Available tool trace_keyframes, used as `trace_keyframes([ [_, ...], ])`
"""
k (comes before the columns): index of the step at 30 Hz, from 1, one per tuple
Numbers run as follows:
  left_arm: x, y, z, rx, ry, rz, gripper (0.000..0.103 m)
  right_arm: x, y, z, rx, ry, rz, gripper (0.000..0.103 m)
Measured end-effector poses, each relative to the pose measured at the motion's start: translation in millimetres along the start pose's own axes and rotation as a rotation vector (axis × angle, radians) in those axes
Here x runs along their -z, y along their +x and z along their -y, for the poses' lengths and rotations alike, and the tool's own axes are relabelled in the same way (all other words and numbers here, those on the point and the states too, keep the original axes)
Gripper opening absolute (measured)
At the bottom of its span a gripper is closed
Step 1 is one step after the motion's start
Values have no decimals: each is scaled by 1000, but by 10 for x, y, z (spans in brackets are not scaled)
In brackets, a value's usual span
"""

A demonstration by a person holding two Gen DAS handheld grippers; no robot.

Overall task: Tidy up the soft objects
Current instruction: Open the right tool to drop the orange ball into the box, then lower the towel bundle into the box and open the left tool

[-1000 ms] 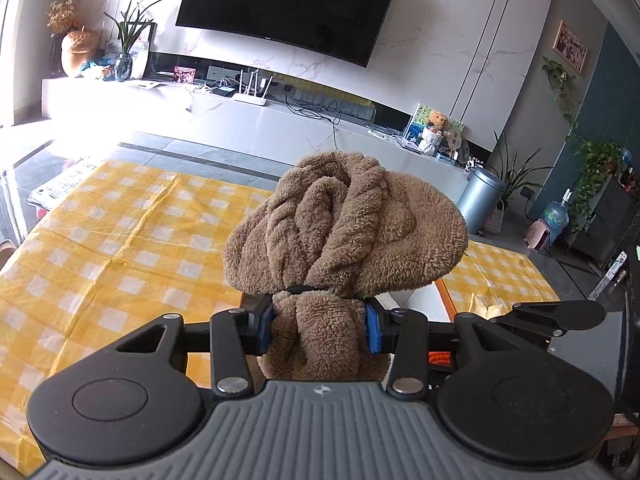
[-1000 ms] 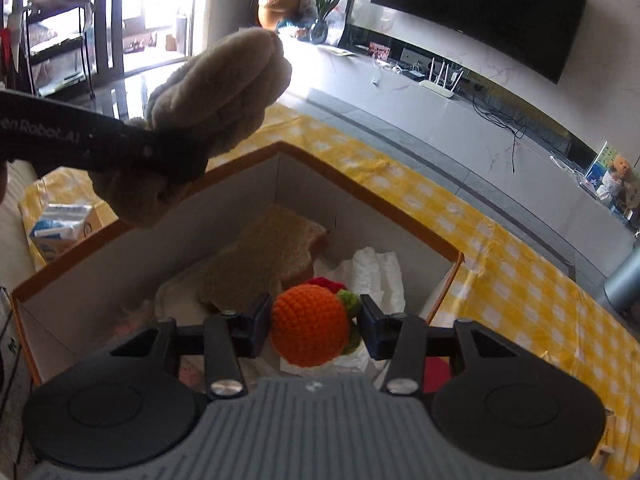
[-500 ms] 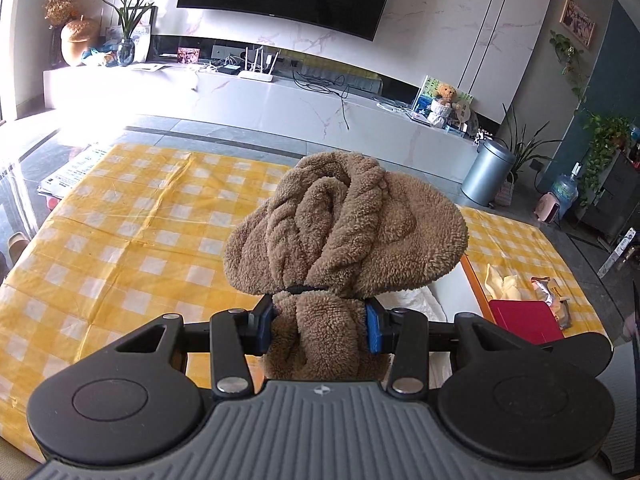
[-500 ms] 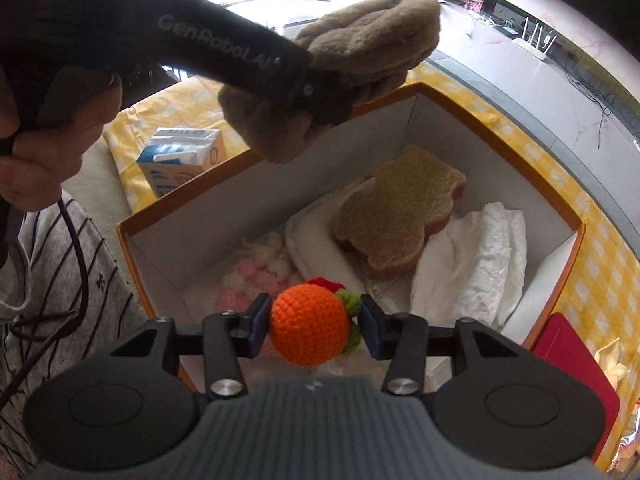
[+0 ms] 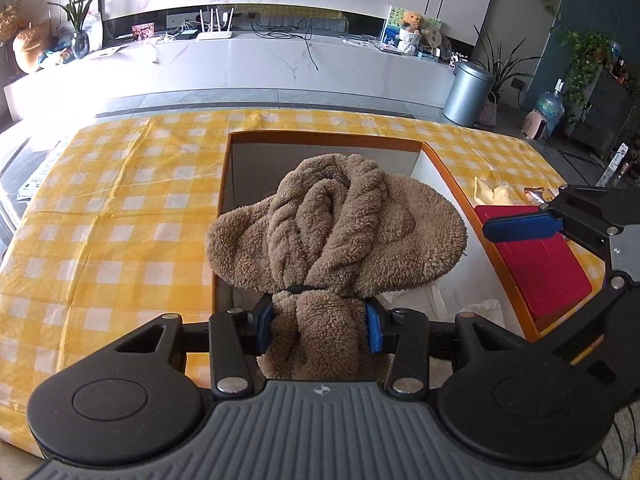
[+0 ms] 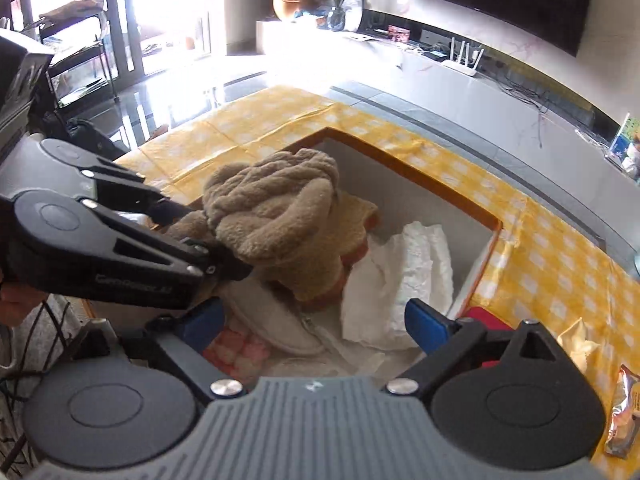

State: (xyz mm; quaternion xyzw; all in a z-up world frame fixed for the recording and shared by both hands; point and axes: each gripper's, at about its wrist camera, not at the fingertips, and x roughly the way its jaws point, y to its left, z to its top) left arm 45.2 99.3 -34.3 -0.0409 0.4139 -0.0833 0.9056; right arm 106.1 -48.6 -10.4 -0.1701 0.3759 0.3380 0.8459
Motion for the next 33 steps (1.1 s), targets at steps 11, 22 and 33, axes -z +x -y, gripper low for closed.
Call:
trace_keyframes([
  [11,-101,280,109,34,-114,-9,50,89,-297,401,118,35,73,95],
  [22,-499,820,510,9,-115,-128,50,137,-512,1225,383,152,203,95],
  [33,-446,1165,721,-113,-54,-165,67,781,-384,1750,332,262,132,89],
])
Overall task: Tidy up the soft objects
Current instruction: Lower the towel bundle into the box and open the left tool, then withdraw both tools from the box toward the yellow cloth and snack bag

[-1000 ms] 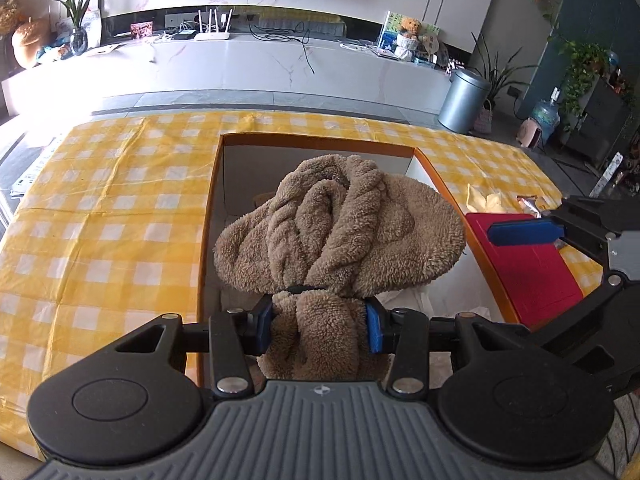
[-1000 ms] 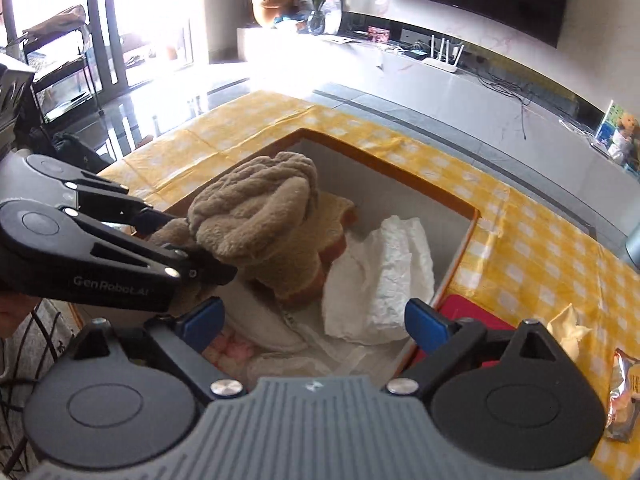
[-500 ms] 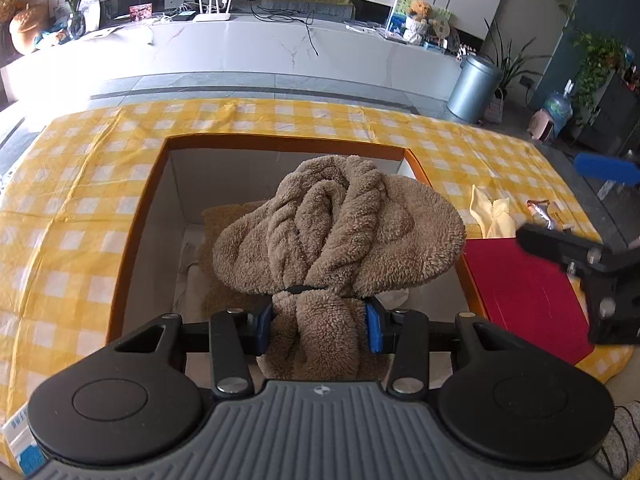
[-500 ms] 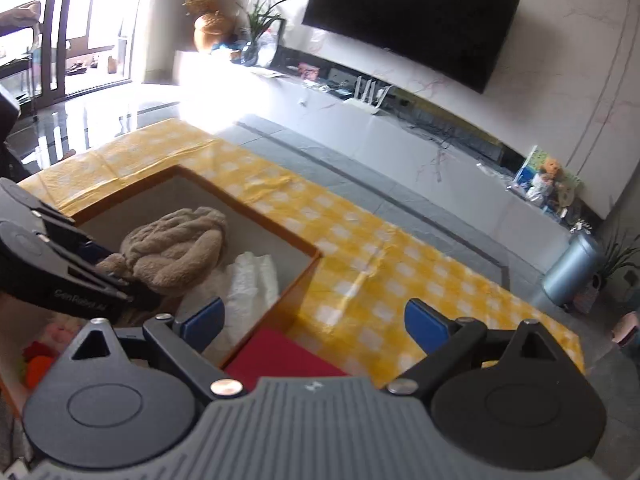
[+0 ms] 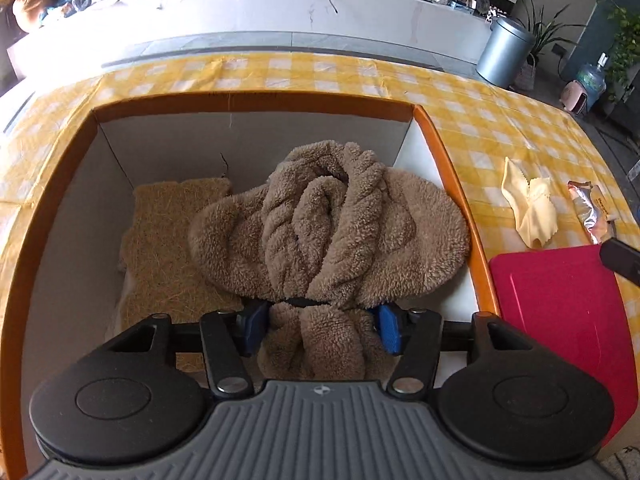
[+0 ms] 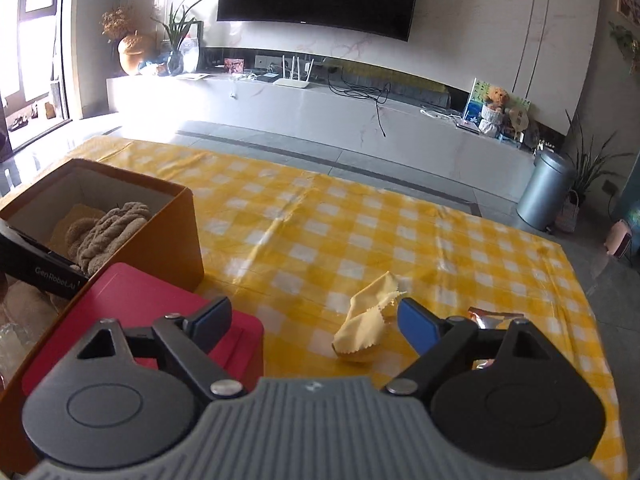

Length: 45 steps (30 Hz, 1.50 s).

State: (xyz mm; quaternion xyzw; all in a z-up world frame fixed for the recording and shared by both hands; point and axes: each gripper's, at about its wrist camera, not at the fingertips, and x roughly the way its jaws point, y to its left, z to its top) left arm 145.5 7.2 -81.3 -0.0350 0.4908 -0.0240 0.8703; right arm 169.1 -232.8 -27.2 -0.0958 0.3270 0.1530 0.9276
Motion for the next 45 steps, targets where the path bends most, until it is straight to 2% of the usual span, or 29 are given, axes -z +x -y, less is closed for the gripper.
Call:
trace_keyframes([
  [4,73,-248,-8,-14,32,49,89,-37,-71,110,-41,93,46,89],
  [6,101,-424,-44,8,48,71,89,-44,-106,108,-63,110,60,89],
  [8,111,-592,-124,40,14,116,88,-29,-110,85,-66,106,63,89],
  [9,126,-648,-166,59,-11,150,86,-20,-94,76,-65,105,58,89],
  [10,135,-685,-208,81,-31,192,77,-12,-82,66,-62,105,53,89],
  [11,130,-679,-219,89,-31,221,62,-8,-63,55,-57,105,46,89],
  [12,118,-647,-210,78,-17,228,52,-2,-36,38,-48,101,35,89],
  [13,88,-592,-172,60,3,227,34,4,-11,13,-31,88,21,89],
  [14,76,-539,-154,59,13,225,22,11,12,-17,-7,68,7,89],
  [16,48,-428,-125,83,20,211,12,32,34,-58,16,35,1,89],
  [19,71,-318,-20,80,58,202,9,40,38,-24,-2,53,-2,89],
  [22,73,-195,75,69,93,156,9,50,42,26,-8,68,4,89],
  [25,79,-176,126,63,121,149,9,42,51,88,-64,102,14,89],
  [28,78,-125,146,74,139,129,9,36,60,110,-81,119,17,89],
  [30,86,-140,139,59,138,139,11,33,58,114,-81,119,19,89],
  [33,127,-250,208,-14,191,166,30,34,35,131,-85,127,28,89],
  [34,145,-294,236,-34,210,176,60,38,33,142,-84,133,29,89],
  [35,164,-344,261,-53,227,193,80,42,33,160,-80,141,28,89],
  [39,202,-552,356,-107,282,267,81,61,35,240,-80,173,32,89],
  [42,203,-741,396,-123,269,321,82,56,-19,294,-77,191,50,90],
  [45,182,-969,438,-104,227,401,87,40,-78,357,-63,212,72,93],
])
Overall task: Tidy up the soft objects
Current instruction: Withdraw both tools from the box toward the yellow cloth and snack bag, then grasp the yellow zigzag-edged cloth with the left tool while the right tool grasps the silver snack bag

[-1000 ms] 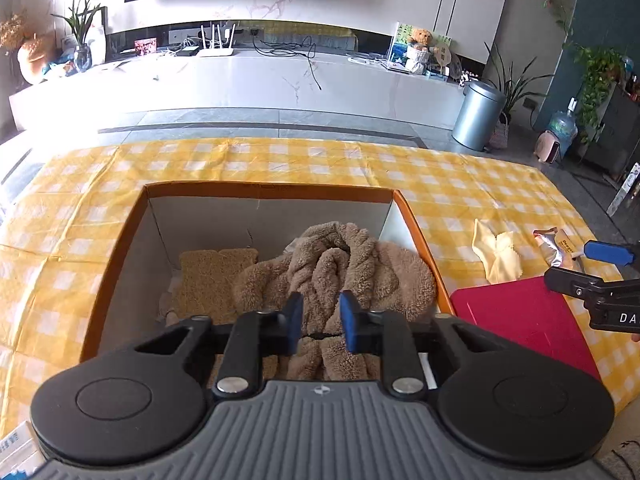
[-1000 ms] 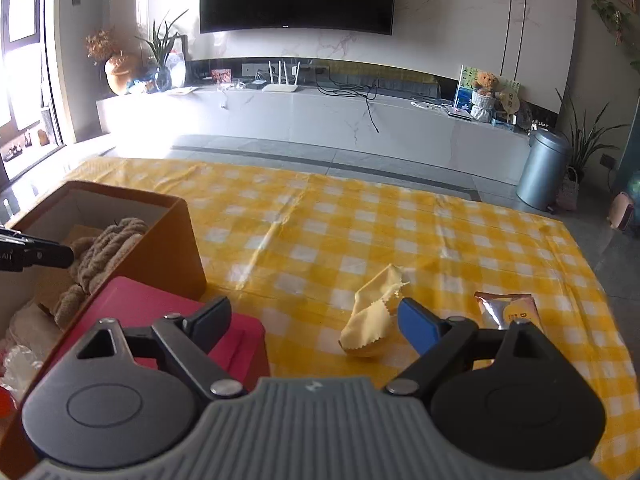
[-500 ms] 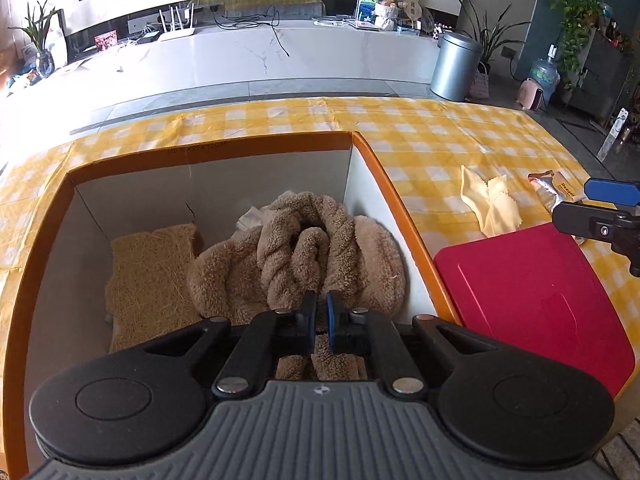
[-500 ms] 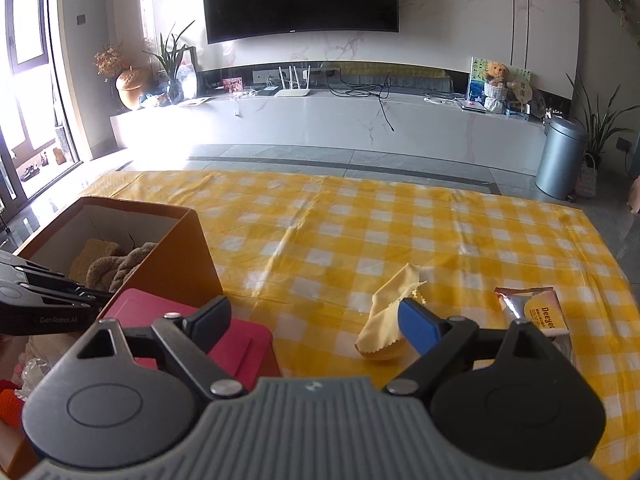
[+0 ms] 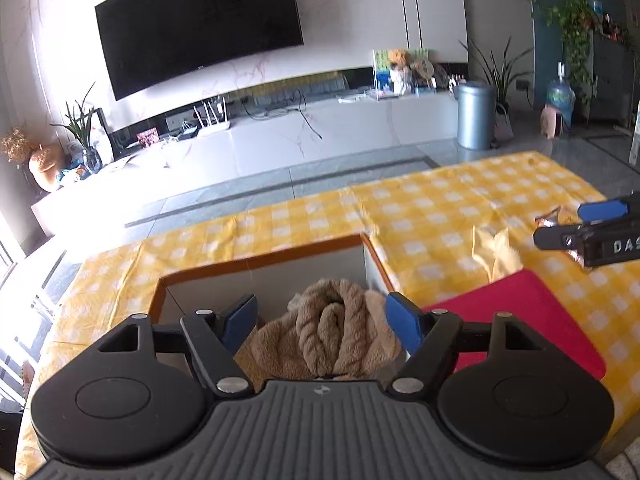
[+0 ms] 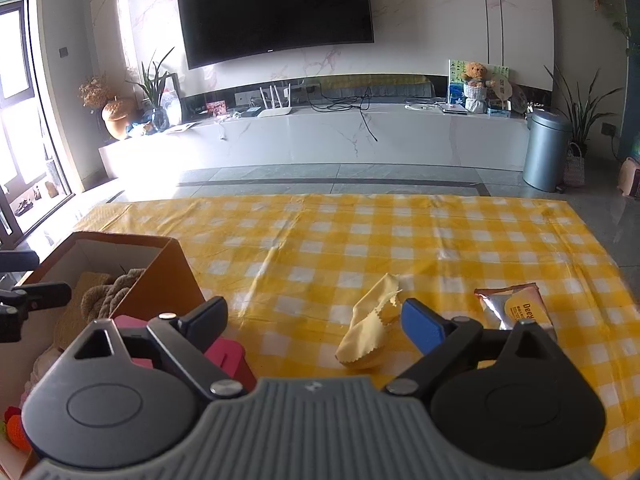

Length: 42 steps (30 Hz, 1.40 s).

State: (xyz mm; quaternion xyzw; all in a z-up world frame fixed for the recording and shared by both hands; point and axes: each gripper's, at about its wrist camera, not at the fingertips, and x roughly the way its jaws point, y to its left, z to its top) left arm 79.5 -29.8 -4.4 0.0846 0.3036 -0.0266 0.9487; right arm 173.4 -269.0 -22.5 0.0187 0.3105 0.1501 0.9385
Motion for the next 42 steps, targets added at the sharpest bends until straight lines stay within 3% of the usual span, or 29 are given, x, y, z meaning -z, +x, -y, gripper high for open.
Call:
trace_keyframes([
  [8,-327,-190,211,95,-94,44,89,-70,-156,271,69,56,57,94],
  [13,-528,-146,473,113,-91,53,89,-55,-275,689,25,207,73,95],
  [20,-747,143,947,216,-83,-10,89,95,-313,1250,263,324,39,96],
  [22,-740,308,1136,257,-15,-28,89,167,-281,1381,301,341,12,96],
  [25,-733,594,1384,251,50,-101,89,267,-214,1534,347,355,-30,96],
  [30,-744,1057,1625,257,56,-218,89,372,-100,1627,467,304,-86,98],
  [34,-753,1405,1798,254,120,-335,89,382,63,1629,450,249,-60,100],
  [39,-733,1840,1921,163,148,-430,89,389,376,1511,408,176,-61,100],
  [42,-689,2020,1940,167,132,-470,88,418,511,1567,442,234,-66,100],
])
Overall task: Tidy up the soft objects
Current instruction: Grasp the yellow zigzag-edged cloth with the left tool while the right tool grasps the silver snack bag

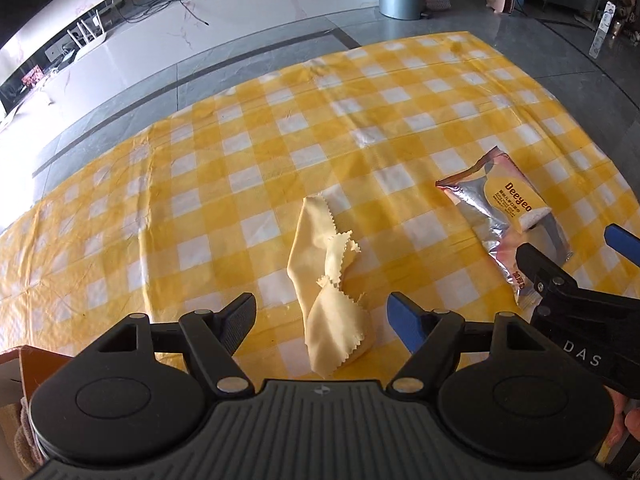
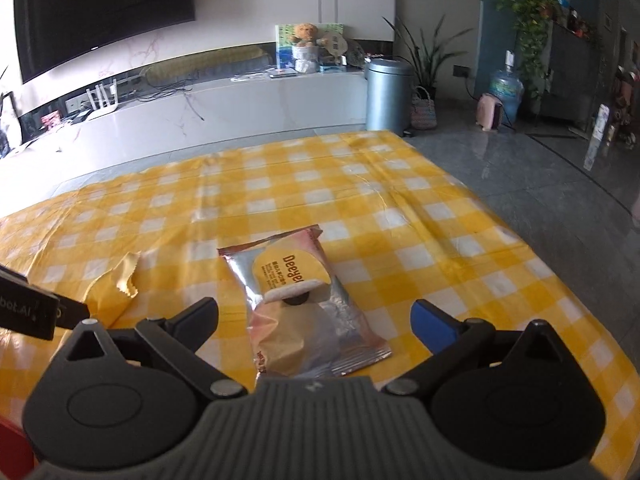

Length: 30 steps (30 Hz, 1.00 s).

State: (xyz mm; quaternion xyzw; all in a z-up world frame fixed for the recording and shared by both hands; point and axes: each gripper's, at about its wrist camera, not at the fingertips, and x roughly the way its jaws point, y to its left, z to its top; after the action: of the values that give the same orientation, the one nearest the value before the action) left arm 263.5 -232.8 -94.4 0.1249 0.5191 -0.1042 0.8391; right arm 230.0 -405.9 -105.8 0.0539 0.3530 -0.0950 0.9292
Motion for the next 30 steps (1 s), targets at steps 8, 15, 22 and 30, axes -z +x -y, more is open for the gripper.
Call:
trace_keyframes([
  [8,-136,356,162,-19,66,-93,88,3,399,84,-7,135,-111,100],
  [15,-212,554,205,-17,86,-167,84,33,440,-140,62,-60,-140,100],
  [22,-287,619,-21,77,-52,-232,53,49,448,-59,26,-26,-149,88],
  [30,-330,525,201,-1,107,-252,4,21,321,-68,2,-23,-131,58],
])
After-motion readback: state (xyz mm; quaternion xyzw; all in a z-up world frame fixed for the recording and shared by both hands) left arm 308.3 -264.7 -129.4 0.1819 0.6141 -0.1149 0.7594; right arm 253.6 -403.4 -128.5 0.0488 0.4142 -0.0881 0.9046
